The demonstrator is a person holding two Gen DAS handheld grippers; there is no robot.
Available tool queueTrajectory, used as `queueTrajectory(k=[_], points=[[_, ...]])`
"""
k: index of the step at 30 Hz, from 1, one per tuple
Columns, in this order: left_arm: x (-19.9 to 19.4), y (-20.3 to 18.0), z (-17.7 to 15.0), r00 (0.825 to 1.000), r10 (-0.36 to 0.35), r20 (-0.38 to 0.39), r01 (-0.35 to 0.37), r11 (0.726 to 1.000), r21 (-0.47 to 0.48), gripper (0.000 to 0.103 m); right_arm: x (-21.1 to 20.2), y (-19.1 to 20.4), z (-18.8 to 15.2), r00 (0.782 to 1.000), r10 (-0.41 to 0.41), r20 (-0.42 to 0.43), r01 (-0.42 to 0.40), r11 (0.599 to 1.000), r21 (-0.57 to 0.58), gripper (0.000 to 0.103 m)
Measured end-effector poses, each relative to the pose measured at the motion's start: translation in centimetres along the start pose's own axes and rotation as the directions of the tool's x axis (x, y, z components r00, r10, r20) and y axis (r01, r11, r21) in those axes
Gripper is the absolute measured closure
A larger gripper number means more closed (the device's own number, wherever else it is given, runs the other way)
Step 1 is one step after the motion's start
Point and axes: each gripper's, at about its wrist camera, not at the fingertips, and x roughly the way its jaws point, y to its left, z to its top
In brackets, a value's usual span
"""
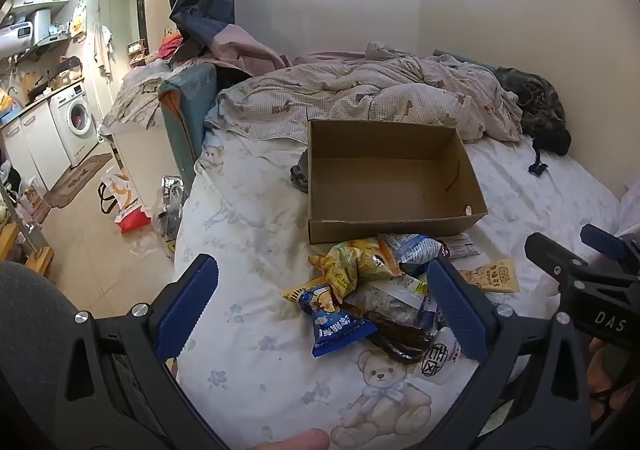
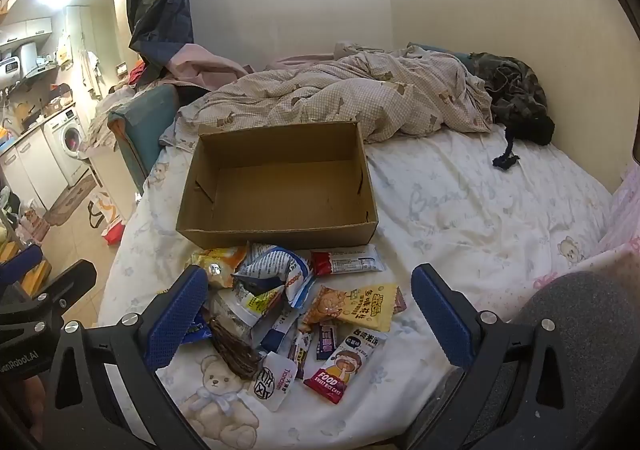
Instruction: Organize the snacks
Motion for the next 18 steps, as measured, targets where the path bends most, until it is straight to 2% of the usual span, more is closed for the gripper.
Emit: queueTrajectory(k=[8,18], points=[[-1.0,0.6,0.3,1.0,-0.004,-0.004,0.003,1.0,-0.027,0.0,-0.1,0.0,0.0,1.0,-0.001,0.0,0.001,1.0,0.001,0.0],[-0.1,0.5,-0.1,1.0,-0.007,-0.018,0.006,1.0,-0.019,0.0,-0.1,0.1,-0.1,1.0,0.0,-0.003,0.0,1.0,0.005,0.0]])
